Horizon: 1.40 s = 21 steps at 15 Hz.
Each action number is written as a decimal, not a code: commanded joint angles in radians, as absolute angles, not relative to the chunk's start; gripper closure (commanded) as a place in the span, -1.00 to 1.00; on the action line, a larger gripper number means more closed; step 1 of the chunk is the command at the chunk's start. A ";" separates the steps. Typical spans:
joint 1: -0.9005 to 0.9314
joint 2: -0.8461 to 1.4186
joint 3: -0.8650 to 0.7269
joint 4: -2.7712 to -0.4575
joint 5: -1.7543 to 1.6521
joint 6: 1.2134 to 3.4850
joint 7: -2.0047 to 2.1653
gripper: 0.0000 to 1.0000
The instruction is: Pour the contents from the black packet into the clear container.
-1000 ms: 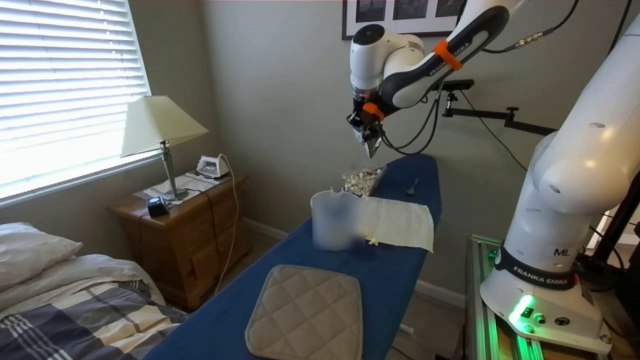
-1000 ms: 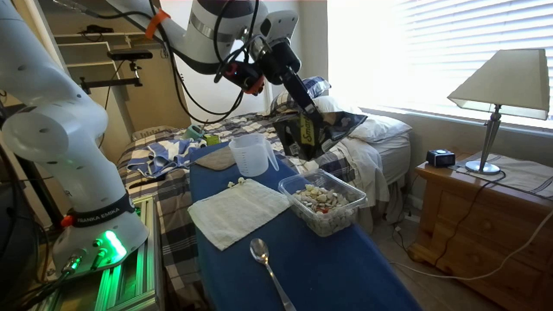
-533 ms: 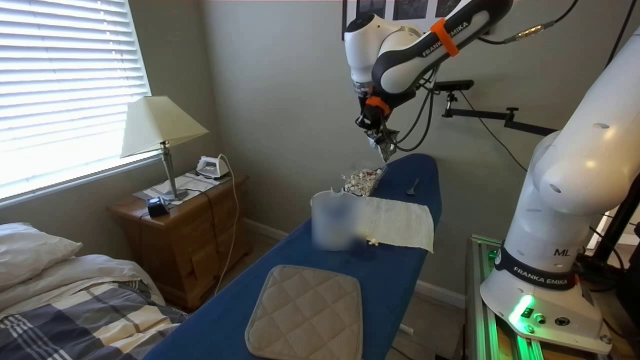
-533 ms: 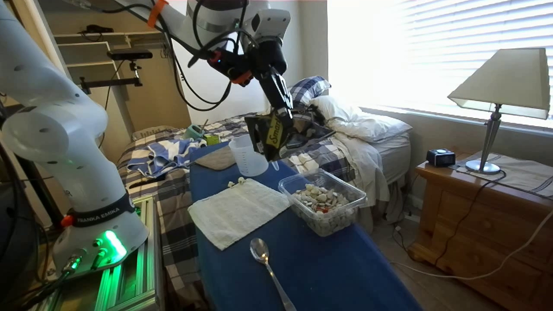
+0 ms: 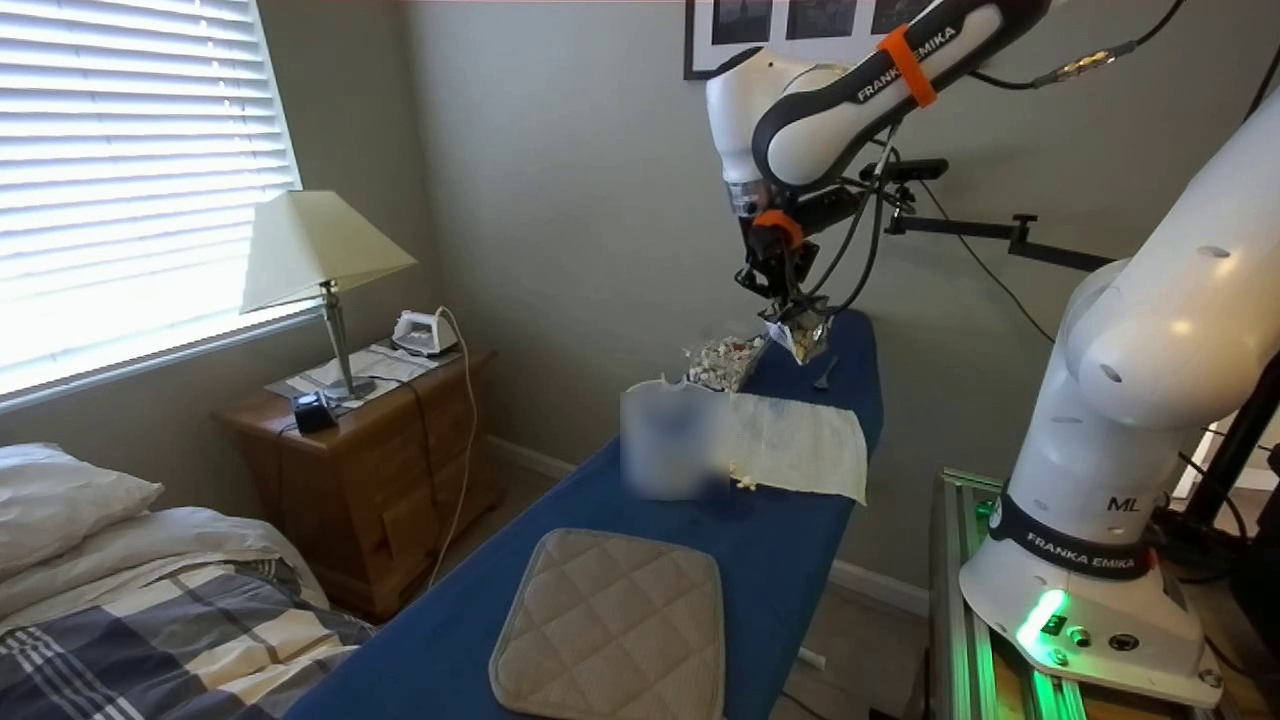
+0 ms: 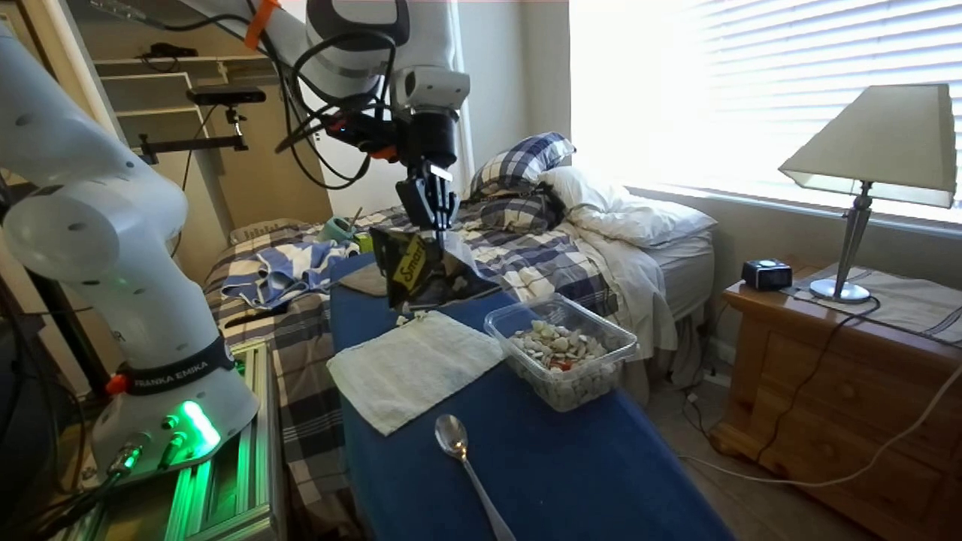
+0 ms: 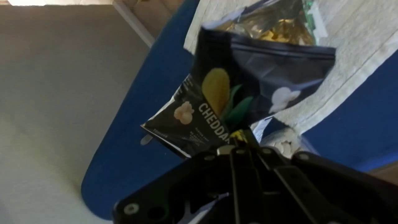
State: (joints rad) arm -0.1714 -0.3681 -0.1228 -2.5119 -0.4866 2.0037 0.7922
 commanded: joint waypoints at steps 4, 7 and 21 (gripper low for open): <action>-0.200 -0.443 -0.137 -2.652 -0.299 2.101 0.652 1.00; -0.217 -0.437 -0.133 -2.693 -0.285 2.168 0.605 1.00; -0.246 -0.402 -0.136 -2.751 -0.121 2.371 0.400 -0.07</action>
State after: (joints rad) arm -0.2415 -0.3992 -0.1363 -2.7517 -0.1802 2.3546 0.4603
